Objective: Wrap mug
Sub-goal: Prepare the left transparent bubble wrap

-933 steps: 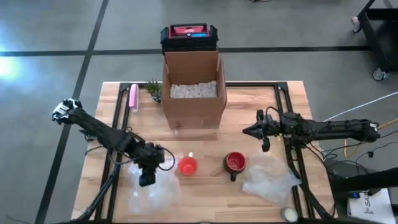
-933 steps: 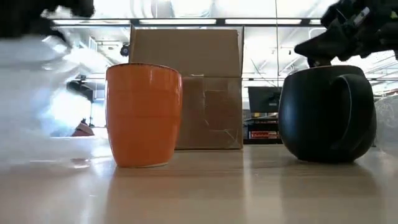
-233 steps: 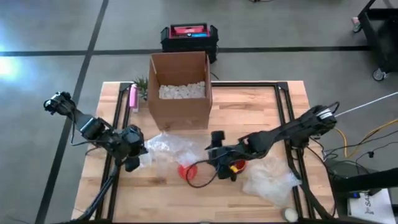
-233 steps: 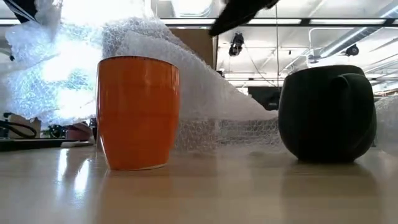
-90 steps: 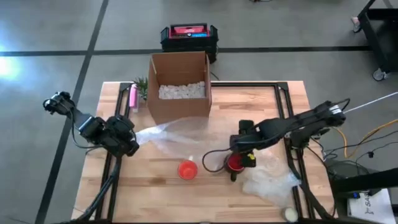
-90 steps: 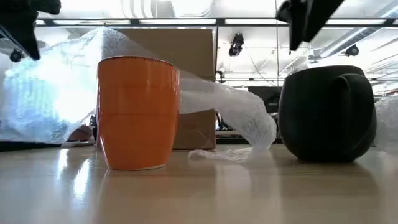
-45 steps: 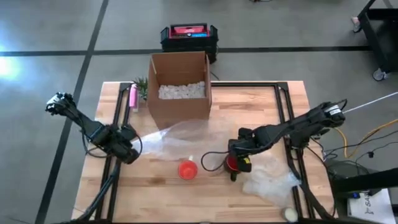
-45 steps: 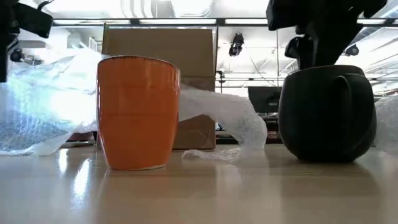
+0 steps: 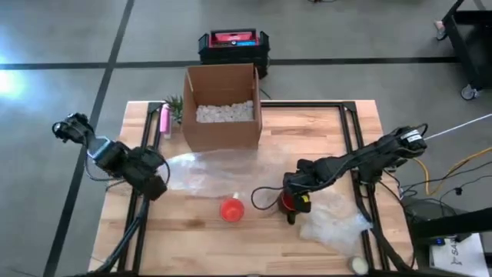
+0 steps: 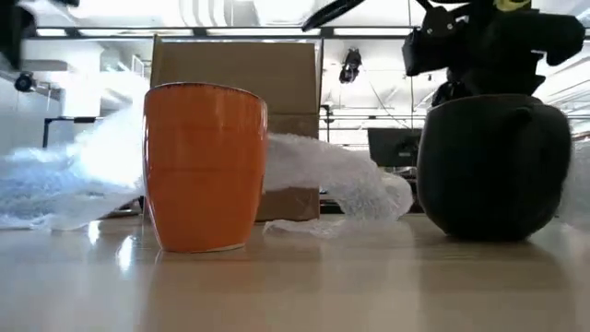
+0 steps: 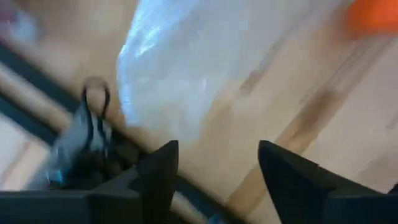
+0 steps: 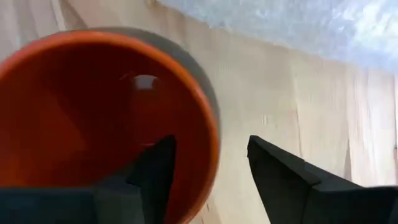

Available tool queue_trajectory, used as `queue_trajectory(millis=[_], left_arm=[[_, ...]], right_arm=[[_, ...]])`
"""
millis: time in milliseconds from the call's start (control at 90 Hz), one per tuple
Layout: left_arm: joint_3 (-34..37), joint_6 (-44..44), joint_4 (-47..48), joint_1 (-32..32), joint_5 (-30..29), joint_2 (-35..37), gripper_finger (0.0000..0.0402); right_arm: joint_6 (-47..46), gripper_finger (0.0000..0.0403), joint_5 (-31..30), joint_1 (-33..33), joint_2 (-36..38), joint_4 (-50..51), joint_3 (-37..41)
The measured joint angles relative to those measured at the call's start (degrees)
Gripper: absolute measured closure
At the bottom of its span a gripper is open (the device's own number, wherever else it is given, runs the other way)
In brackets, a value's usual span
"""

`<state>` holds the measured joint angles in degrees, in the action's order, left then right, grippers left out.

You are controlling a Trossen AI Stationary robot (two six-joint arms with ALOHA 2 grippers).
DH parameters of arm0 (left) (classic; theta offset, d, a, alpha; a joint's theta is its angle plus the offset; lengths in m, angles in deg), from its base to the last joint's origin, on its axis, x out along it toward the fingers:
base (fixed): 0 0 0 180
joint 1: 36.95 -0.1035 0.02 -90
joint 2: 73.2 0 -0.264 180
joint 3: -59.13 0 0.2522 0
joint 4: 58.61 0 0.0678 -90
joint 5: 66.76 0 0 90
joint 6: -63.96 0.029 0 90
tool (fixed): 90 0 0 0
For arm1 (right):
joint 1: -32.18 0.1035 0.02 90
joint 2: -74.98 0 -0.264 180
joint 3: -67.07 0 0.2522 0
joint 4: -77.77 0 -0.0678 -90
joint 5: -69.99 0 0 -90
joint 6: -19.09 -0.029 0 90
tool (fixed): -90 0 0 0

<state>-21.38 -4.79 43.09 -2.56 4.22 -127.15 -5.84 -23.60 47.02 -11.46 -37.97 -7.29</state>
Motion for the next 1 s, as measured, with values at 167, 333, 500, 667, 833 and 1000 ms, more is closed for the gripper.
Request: queue_trajectory(millis=[167,333,500,667,833,1000], left_arm=[[1.9,11.9,-13.4,-0.5,-6.0,-0.1,0.0167],[10.9,14.5,-26.1,-1.2,-5.4,-2.0,0.0183],[21.1,13.6,-32.1,-1.3,-3.4,-4.8,0.0204],[26.8,10.1,-33.0,-1.4,0.8,-5.3,0.0227],[30.8,9.7,-37.7,-1.4,-0.4,-4.6,0.0245],[34.7,9.8,-46.0,-1.5,-1.1,-4.5,0.0256]], right_arm=[[2.2,0.0224,4.0,-0.3,0.0,2.9,-6.5],[4.6,0.0222,1.9,-0.3,0.1,2.1,-11.8],[6.5,0.0229,-1.0,-0.3,-1.6,-3.6,-11.9],[6.0,0.0240,2.8,-0.2,-3.6,8.1,-12.0],[5.4,0.0252,2.2,-0.3,-3.9,6.3,-10.1],[6.1,0.0282,0.9,-0.7,-6.7,6.2,-8.4]])
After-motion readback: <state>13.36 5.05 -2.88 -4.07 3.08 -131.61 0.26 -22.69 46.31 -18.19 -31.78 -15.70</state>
